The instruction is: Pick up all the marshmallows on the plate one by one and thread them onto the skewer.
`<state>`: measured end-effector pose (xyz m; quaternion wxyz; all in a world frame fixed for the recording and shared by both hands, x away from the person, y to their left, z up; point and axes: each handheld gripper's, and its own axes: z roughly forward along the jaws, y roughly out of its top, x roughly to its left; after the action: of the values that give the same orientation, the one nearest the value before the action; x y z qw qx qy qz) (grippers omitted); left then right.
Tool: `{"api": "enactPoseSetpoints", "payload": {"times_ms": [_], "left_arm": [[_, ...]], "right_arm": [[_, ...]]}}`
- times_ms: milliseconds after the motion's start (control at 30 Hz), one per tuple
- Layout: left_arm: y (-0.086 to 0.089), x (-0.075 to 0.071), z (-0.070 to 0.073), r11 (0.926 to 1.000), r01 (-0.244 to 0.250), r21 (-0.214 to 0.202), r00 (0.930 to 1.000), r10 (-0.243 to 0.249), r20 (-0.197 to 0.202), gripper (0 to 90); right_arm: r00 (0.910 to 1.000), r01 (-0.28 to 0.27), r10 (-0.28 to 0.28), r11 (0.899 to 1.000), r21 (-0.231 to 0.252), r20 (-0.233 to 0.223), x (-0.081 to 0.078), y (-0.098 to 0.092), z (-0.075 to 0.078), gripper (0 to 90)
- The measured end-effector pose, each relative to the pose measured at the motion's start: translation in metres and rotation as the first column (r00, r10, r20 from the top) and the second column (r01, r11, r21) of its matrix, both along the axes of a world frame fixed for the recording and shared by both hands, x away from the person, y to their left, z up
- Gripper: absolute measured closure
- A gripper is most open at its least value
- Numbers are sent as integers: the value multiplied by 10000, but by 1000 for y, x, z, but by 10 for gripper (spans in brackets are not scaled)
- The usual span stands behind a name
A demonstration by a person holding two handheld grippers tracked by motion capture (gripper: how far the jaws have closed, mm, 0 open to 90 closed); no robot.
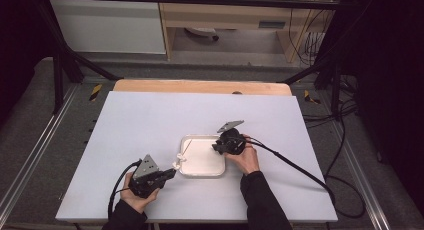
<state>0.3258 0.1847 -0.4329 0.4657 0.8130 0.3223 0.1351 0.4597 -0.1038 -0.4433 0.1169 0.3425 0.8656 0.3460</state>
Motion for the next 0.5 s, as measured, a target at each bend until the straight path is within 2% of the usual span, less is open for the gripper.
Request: {"api": "enactPoseSetpoints", "payload": {"times_ms": [500], "left_arm": [[-1,0,0,10000,43,9,10000,-43,19,889]], "right_arm": [[9997,-239,236,9975,659,63,-8,-4,16,762]]}}
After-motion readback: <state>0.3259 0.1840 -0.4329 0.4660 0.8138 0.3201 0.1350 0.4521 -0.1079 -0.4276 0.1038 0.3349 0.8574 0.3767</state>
